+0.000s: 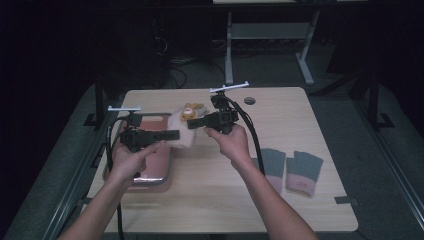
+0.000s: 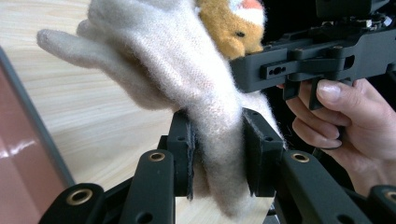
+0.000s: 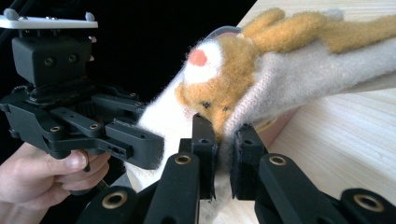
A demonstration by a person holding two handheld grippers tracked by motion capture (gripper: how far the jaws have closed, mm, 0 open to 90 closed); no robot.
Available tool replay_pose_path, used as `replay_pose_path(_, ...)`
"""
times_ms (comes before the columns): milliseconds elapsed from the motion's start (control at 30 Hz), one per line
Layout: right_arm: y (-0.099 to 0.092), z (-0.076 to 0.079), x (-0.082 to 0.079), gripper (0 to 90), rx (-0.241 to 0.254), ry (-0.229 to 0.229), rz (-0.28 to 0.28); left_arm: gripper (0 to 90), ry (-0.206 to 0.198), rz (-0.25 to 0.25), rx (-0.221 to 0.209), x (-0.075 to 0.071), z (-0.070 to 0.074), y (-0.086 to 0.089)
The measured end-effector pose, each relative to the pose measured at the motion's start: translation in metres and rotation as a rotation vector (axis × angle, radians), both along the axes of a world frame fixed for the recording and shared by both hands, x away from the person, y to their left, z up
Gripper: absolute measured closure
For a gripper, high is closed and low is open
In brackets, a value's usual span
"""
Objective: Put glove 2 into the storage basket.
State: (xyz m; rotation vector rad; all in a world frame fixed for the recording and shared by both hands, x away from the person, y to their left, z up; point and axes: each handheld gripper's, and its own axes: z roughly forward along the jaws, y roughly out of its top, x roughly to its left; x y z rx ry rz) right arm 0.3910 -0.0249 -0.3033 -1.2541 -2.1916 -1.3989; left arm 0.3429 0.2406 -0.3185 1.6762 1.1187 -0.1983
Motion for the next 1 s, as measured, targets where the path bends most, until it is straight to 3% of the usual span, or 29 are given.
replay_pose_path(533,0.029,0.005,0.006,82.3,0.017,0.002,0.046,67.5,0.001,0.042,-0.009,-0.005,0.006,0.029)
replay_pose_path(1000,0.061,0.01,0.017,82.2,0.039,-0.003,0.091,67.6,-0.009,0.081,0.019,-0.006,0.017,0.061)
